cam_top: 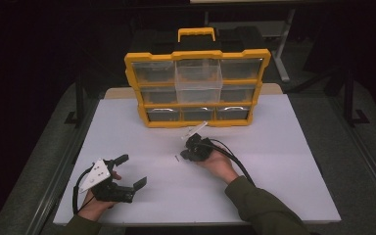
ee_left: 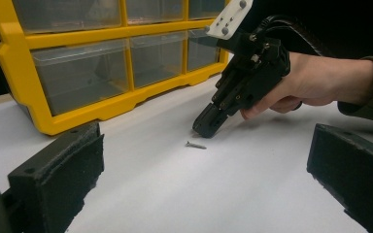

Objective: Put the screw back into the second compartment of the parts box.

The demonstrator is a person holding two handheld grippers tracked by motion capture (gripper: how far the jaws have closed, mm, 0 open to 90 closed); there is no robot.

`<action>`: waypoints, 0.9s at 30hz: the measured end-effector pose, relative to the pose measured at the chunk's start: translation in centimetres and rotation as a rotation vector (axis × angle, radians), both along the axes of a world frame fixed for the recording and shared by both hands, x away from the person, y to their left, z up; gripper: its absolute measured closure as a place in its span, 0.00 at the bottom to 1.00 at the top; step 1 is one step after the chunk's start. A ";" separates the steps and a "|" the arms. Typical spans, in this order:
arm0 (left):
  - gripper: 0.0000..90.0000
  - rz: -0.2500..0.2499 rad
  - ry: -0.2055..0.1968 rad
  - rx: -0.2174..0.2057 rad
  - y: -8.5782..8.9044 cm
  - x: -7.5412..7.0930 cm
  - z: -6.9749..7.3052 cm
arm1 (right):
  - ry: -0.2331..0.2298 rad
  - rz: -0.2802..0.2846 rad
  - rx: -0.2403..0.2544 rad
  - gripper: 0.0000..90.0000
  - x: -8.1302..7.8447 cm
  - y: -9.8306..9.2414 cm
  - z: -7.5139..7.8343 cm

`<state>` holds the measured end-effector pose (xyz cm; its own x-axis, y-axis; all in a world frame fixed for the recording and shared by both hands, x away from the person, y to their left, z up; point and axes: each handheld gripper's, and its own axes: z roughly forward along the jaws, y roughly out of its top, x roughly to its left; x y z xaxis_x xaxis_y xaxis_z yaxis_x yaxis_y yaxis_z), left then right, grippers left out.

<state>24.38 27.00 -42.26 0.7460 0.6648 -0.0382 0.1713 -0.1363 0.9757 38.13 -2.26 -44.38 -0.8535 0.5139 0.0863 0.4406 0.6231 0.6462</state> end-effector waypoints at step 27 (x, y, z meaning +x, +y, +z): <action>0.00 -0.005 -0.004 0.004 -0.1 0.0 0.0 | 0.009 0.028 0.041 0.97 -0.2 -1.7 1.9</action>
